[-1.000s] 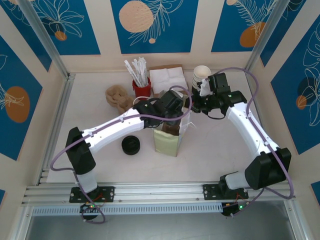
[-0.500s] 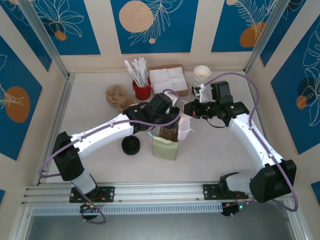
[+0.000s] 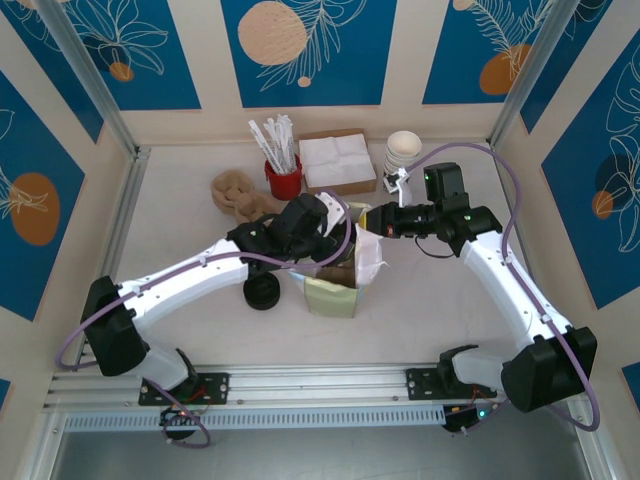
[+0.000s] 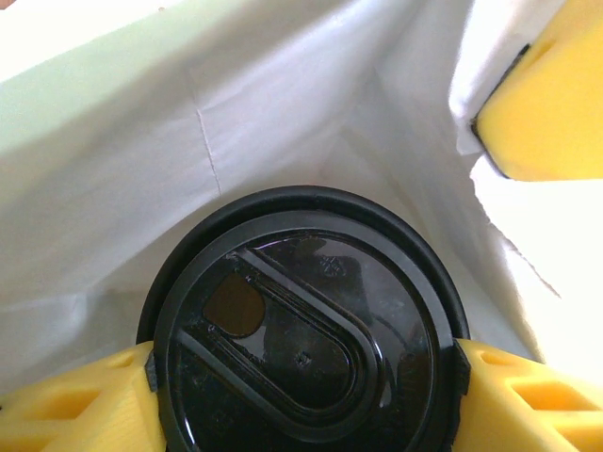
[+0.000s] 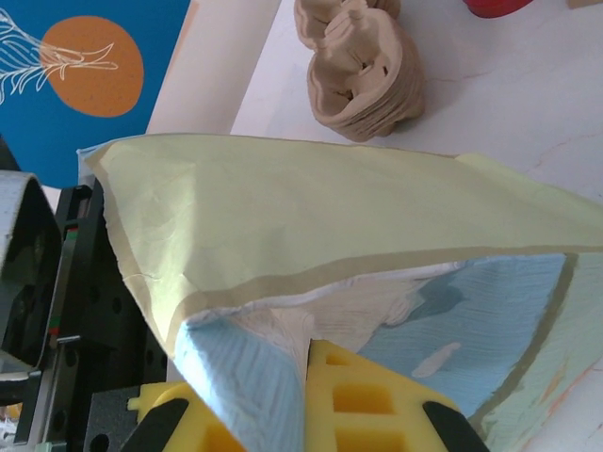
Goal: Pack the takeout coffee
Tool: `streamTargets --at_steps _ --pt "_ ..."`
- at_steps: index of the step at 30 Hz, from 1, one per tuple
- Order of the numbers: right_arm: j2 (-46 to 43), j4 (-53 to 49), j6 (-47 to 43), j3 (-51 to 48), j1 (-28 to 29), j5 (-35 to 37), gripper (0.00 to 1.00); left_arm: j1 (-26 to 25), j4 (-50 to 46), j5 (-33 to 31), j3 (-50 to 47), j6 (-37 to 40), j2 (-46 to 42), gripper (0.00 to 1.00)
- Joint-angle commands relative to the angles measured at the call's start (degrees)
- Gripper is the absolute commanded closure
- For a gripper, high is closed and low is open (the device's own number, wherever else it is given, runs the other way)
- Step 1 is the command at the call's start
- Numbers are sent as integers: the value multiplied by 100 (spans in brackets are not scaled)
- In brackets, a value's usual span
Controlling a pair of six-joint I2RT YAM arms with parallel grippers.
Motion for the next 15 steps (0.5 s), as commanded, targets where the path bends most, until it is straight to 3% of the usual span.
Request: streamTargets --at_steps 1,15 --pt "-64 -91 -329 -34 14 -438 100 91 161 -176 -22 199 -113 33" --pt "412 -88 -395 279 6 -631 100 83 288 -617 98 -18 327 34"
